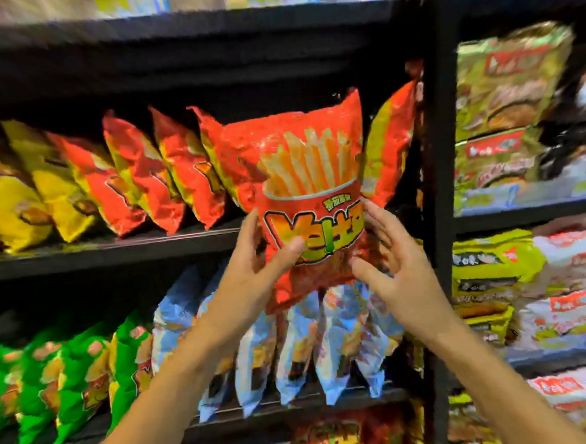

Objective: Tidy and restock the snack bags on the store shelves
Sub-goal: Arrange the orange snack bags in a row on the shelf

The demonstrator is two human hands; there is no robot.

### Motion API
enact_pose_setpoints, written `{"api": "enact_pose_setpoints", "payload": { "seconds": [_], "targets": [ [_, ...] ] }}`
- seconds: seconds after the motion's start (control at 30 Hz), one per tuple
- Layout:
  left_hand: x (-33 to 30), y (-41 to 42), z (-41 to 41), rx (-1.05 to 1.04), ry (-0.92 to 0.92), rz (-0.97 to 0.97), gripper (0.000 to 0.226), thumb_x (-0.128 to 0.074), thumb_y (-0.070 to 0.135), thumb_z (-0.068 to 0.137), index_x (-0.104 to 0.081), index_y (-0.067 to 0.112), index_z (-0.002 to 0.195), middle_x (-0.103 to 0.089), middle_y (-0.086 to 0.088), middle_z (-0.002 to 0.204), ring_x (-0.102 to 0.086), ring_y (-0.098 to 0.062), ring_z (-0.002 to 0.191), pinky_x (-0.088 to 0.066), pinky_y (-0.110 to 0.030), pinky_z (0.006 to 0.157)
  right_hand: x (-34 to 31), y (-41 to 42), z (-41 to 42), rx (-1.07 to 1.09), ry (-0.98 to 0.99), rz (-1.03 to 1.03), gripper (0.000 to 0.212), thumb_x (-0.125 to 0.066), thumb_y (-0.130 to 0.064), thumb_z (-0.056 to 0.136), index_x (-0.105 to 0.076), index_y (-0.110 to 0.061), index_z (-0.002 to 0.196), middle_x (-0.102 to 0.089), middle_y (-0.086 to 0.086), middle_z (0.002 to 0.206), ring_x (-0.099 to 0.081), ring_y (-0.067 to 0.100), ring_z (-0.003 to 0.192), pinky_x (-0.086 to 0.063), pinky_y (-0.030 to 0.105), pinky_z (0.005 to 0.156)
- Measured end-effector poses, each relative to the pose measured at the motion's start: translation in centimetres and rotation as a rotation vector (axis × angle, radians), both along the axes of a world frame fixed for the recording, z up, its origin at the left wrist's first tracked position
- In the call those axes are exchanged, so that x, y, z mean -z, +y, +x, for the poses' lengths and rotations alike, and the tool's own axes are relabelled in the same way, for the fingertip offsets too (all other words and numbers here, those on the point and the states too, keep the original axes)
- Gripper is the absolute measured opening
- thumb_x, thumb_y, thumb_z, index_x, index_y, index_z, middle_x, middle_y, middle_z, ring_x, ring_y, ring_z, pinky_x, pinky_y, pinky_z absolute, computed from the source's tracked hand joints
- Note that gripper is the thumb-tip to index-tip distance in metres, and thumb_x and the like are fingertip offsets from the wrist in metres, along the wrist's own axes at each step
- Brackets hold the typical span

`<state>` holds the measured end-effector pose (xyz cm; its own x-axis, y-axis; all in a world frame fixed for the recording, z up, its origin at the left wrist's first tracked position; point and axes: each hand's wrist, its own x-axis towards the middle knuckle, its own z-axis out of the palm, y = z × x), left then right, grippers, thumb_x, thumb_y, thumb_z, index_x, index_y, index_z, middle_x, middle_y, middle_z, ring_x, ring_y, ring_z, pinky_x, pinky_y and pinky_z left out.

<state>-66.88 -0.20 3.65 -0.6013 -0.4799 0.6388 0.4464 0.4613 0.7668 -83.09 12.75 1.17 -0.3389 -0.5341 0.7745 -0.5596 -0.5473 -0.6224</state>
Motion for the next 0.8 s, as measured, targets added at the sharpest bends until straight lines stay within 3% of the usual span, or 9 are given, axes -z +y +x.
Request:
{"api": "enact_pose_setpoints", "payload": {
  "seconds": [0.07,0.13,0.27,0.37,0.43,0.53,0.67,0.8],
  "targets": [
    [-1.8,-0.7,0.3,-0.012,-0.009,-0.082,0.073,-0.072,0.027,0.091,-0.035,0.021,0.154,-0.061,0.006,0.145,-0.058,-0.007,0.132,-0.048,-0.023,0.105,-1.8,-1.7,0.1,0.018,0.037,-0.033,0.078,-0.061,0.015,0.093,-0.041,-0.044,0.138,-0.054,-0.045,0.132,-0.05,-0.014,0.13,-0.042,0.011,0.103],
    [-3.4,-1.2,0.5,-0.055,-0.005,-0.153,0.077,-0.077,0.028,0.091,-0.033,0.022,0.155,-0.062,0.008,0.143,-0.058,-0.007,0.132,-0.047,-0.023,0.107,-3.3,-3.0,0.0,0.015,0.075,-0.058,0.076,-0.062,0.012,0.091,-0.041,-0.044,0.138,-0.054,-0.047,0.13,-0.049,-0.014,0.13,-0.04,0.01,0.105],
    [-6.0,-2.4,0.0,-0.274,0.164,-0.188,0.07,-0.079,0.017,0.087,-0.042,0.02,0.146,-0.07,0.011,0.125,-0.066,0.002,0.114,-0.048,-0.01,0.092,-6.1,-5.2,-1.2,0.018,0.059,-0.141,0.068,-0.067,-0.005,0.094,-0.04,-0.033,0.15,-0.051,-0.023,0.15,-0.046,0.002,0.141,-0.039,0.028,0.117],
    [-7.2,-4.2,-1.5,-0.434,0.192,-0.254,0.083,-0.085,0.035,0.082,-0.037,0.025,0.148,-0.063,0.006,0.135,-0.061,-0.006,0.123,-0.047,-0.024,0.105,-7.9,-7.0,-2.9,0.22,-0.027,-0.225,0.073,-0.073,-0.009,0.094,-0.036,-0.029,0.154,-0.045,-0.012,0.154,-0.044,0.001,0.141,-0.039,0.031,0.118],
    [-7.7,-5.5,-3.4,-0.524,0.176,-0.309,0.088,-0.079,0.045,0.077,-0.032,0.024,0.148,-0.054,0.001,0.143,-0.052,-0.013,0.134,-0.042,-0.036,0.114,-8.7,-8.3,-3.9,0.381,-0.021,-0.223,0.082,-0.077,-0.013,0.09,-0.031,-0.031,0.155,-0.041,-0.009,0.154,-0.041,0.003,0.141,-0.038,0.035,0.12],
    [-7.9,-6.5,-6.7,-0.575,0.156,-0.366,0.086,-0.077,0.037,0.078,-0.031,0.014,0.148,-0.045,-0.005,0.143,-0.047,-0.019,0.134,-0.04,-0.043,0.115,-9.1,-10.2,-4.9,0.583,0.096,-0.195,0.092,-0.081,-0.016,0.085,-0.026,-0.025,0.158,-0.032,-0.003,0.161,-0.029,0.012,0.15,-0.029,0.039,0.125],
    [-7.9,-7.7,-10.0,-0.62,0.1,-0.437,0.09,-0.078,0.025,0.088,-0.019,0.014,0.155,-0.04,-0.006,0.152,-0.042,-0.021,0.141,-0.042,-0.045,0.114,-9.5,-12.0,-5.6,0.709,0.163,-0.128,0.108,-0.084,-0.02,0.083,-0.011,-0.027,0.163,-0.01,-0.006,0.17,-0.006,0.007,0.156,-0.014,0.028,0.124],
    [-7.7,-8.6,-11.9,-0.657,0.051,-0.459,0.1,-0.076,0.026,0.089,-0.007,0.02,0.161,-0.029,-0.003,0.162,-0.035,-0.021,0.147,-0.038,-0.04,0.118,-9.0,-13.1,-6.5,0.809,0.19,-0.068,0.112,-0.083,-0.021,0.083,-0.005,-0.033,0.163,-0.004,-0.008,0.17,-0.007,0.013,0.157,-0.019,0.03,0.122]
  ]
}}
